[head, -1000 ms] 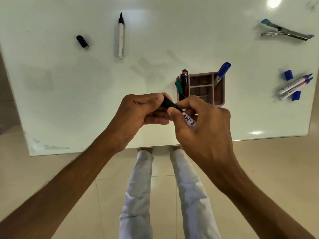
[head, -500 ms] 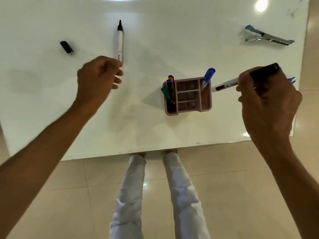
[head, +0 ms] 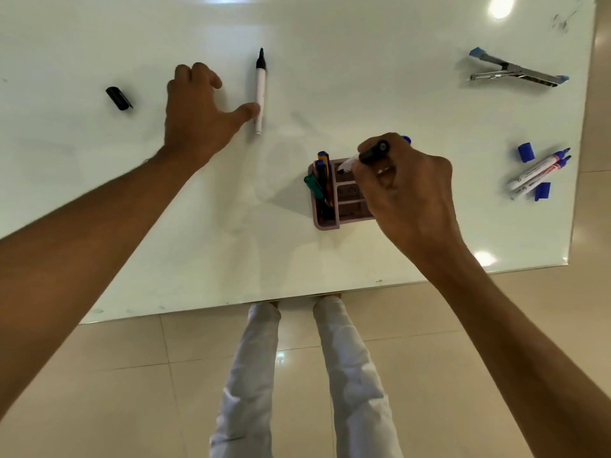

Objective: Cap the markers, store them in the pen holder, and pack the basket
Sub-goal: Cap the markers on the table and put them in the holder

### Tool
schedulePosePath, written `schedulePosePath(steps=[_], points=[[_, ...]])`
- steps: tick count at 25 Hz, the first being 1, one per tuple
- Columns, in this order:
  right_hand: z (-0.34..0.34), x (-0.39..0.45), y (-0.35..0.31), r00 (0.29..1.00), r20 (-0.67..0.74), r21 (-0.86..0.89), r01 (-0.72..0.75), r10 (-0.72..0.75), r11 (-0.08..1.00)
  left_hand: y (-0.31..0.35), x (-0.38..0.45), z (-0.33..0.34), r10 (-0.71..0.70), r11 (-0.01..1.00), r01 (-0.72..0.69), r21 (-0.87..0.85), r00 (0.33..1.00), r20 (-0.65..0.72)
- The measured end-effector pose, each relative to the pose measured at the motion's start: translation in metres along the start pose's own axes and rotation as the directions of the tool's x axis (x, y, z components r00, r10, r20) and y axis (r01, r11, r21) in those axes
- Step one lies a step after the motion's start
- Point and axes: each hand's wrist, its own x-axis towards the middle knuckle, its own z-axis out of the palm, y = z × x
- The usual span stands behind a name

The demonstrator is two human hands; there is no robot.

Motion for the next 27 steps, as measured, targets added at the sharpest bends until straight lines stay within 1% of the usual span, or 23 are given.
schedulePosePath(steps=[2, 5, 7, 8, 9, 10, 12, 13, 14, 16, 19, 22, 25, 27], points=[[0.006, 0.003, 0.003, 0.999, 0.037, -0.021, -0.007, 0.007, 1.0, 0.013, 0.008, 0.006, 0.021, 1.0, -0.021, -0.011, 1.0, 0.013], [0.004, 0.001, 0.006, 0.999, 0.032, -0.022, -0.004, 0.005, 1.0, 0.026, 0.01, 0.015, 0.046, 0.999, -0.045, -0.029, 0.997, 0.059], [-0.003, 0.001, 0.008, 1.0, 0.004, -0.025, 0.0, 0.001, 1.0, 0.028, 0.006, 0.017, 0.027, 0.999, -0.025, -0.03, 0.998, 0.062], [-0.007, 0.001, 0.009, 1.0, -0.02, -0.033, 0.007, -0.008, 0.999, 0.027, 0.002, 0.016, 0.009, 0.998, -0.006, -0.056, 0.998, 0.068], [-0.011, 0.0, 0.009, 0.999, -0.05, -0.034, 0.014, -0.016, 0.999, 0.026, -0.002, 0.014, -0.022, 0.992, 0.032, -0.122, 0.996, 0.085], [-0.015, 0.0, 0.007, 0.996, -0.084, -0.023, 0.018, -0.02, 1.0, 0.023, -0.006, 0.009, -0.07, 0.966, 0.097, -0.241, 0.99, 0.12], [-0.021, 0.0, -0.001, 0.987, -0.156, -0.002, 0.032, -0.032, 0.999, 0.013, -0.021, -0.008, -0.159, 0.827, 0.245, -0.506, 0.965, 0.208], [-0.02, 0.0, -0.01, 0.981, -0.188, 0.0, 0.05, -0.049, 0.999, 0.005, -0.03, -0.019, -0.179, 0.761, 0.282, -0.584, 0.957, 0.228], [-0.018, 0.001, -0.02, 0.975, -0.213, 0.0, 0.073, -0.071, 0.997, -0.006, -0.04, -0.029, -0.189, 0.719, 0.299, -0.628, 0.953, 0.238], [-0.006, 0.006, -0.048, 0.968, -0.22, 0.016, 0.129, -0.122, 0.992, -0.031, -0.06, -0.052, -0.21, 0.667, 0.323, -0.671, 0.946, 0.246], [0.033, 0.023, -0.099, 0.968, -0.118, 0.068, 0.231, -0.222, 0.971, -0.078, -0.089, -0.089, -0.279, 0.637, 0.367, -0.678, 0.93, 0.241], [0.094, 0.046, -0.146, 0.954, 0.062, 0.059, 0.291, -0.294, 0.955, -0.123, -0.109, -0.117, -0.366, 0.614, 0.423, -0.667, 0.901, 0.234], [0.163, 0.074, -0.188, 0.912, 0.208, -0.051, 0.372, -0.354, 0.927, -0.161, -0.121, -0.138, -0.411, 0.561, 0.455, -0.691, 0.878, 0.244], [0.201, 0.094, -0.207, 0.873, 0.278, -0.109, 0.444, -0.402, 0.889, -0.177, -0.125, -0.148, -0.401, 0.553, 0.452, -0.7, 0.881, 0.252]])
